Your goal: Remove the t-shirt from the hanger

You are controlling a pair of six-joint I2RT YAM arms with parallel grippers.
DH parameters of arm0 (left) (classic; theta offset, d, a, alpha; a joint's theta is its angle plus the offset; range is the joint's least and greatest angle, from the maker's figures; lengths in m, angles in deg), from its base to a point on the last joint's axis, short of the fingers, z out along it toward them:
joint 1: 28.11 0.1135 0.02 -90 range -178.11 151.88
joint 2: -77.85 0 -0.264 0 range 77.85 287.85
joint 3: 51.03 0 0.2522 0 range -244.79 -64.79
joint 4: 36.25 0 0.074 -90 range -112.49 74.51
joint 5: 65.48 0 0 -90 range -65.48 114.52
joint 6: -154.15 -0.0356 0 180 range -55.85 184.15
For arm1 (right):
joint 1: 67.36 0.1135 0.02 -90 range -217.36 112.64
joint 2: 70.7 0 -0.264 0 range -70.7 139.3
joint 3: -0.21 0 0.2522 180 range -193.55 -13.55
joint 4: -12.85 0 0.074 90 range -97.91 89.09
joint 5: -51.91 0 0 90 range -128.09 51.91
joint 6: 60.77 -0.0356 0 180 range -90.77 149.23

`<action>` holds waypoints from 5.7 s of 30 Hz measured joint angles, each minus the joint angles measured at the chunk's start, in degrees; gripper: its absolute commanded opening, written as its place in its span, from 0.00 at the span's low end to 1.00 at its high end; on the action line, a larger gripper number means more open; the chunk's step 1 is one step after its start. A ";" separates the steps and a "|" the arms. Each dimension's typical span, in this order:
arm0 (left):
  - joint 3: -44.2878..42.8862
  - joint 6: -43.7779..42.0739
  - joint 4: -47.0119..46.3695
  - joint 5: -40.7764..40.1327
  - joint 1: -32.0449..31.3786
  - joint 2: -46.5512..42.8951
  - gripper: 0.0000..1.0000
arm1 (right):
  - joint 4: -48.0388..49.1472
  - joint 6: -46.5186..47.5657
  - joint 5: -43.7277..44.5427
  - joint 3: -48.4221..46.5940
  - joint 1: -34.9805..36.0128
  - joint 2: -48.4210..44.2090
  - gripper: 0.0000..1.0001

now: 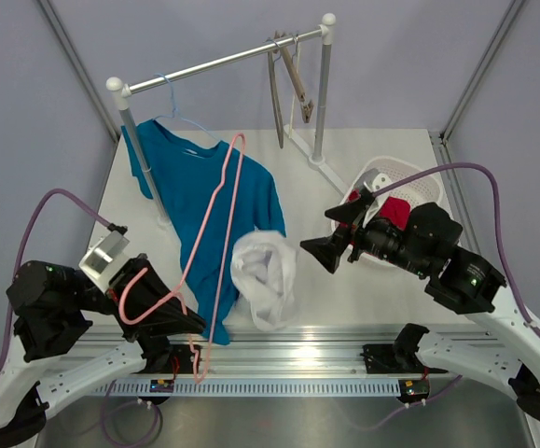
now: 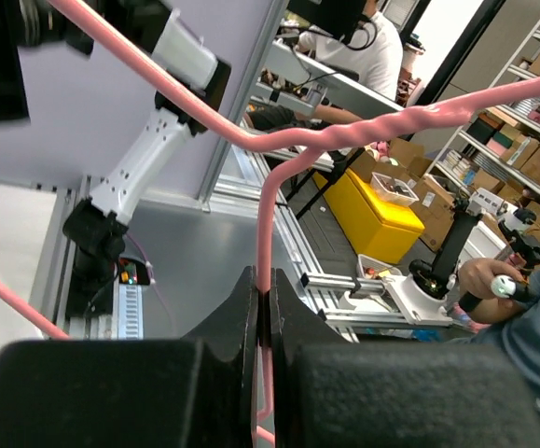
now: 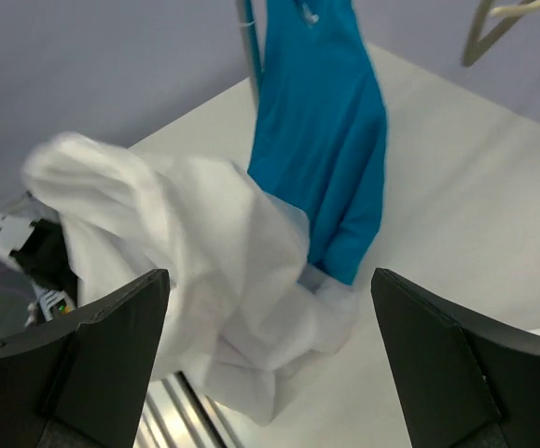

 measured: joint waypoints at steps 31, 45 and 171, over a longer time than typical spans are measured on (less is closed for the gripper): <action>2.93 -2.56 -3.67 -4.63 -0.04 0.39 0.00 | 39.63 -20.96 20.87 26.77 19.34 48.06 0.79; 5.05 -3.56 -3.74 -7.91 -0.04 0.17 0.00 | 16.11 -24.52 42.05 31.47 22.34 -5.42 0.00; 14.56 -14.88 25.09 -51.06 8.13 -12.02 0.99 | -8.26 -2.27 40.48 -22.84 7.41 34.64 0.00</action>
